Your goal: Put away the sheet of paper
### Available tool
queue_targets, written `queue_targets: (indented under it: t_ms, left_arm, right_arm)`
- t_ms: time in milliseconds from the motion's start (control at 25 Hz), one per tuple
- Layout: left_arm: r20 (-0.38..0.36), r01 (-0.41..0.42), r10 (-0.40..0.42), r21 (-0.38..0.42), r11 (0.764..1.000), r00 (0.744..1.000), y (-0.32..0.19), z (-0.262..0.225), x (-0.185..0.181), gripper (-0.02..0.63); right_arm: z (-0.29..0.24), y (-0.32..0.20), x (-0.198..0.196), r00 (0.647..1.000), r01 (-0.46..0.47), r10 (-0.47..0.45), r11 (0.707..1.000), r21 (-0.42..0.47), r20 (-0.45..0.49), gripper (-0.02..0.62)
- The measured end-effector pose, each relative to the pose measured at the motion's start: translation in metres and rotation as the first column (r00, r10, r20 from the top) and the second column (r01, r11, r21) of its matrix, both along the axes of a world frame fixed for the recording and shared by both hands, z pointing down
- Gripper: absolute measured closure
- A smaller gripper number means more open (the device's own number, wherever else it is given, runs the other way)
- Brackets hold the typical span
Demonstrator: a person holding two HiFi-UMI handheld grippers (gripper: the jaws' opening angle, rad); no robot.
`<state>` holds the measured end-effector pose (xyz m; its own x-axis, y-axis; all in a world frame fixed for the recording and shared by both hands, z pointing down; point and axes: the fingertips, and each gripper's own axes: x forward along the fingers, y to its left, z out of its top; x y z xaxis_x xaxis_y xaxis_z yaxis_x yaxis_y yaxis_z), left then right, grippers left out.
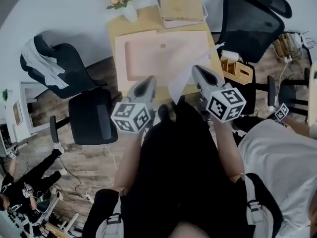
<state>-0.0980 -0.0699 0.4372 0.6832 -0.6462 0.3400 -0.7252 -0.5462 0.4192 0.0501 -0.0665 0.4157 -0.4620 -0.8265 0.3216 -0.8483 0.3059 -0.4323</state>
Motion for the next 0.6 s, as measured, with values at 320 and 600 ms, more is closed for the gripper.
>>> queue_targets:
  t_ms: [320, 600]
  left_arm:
    - [0.031, 0.072, -0.073, 0.022, 0.997, 0.997, -0.045, -0.014, 0.017, 0.597]
    - [0.060, 0.167, -0.168, 0.024, 0.986, 0.984, -0.060, -0.008, 0.017, 0.597]
  right_arm:
    - [0.015, -0.057, 0.014, 0.995, 0.092, -0.091, 0.995, -0.031, 0.030, 0.592]
    - [0.032, -0.091, -0.001, 0.974, 0.221, -0.218, 0.974, -0.046, 0.062, 0.592]
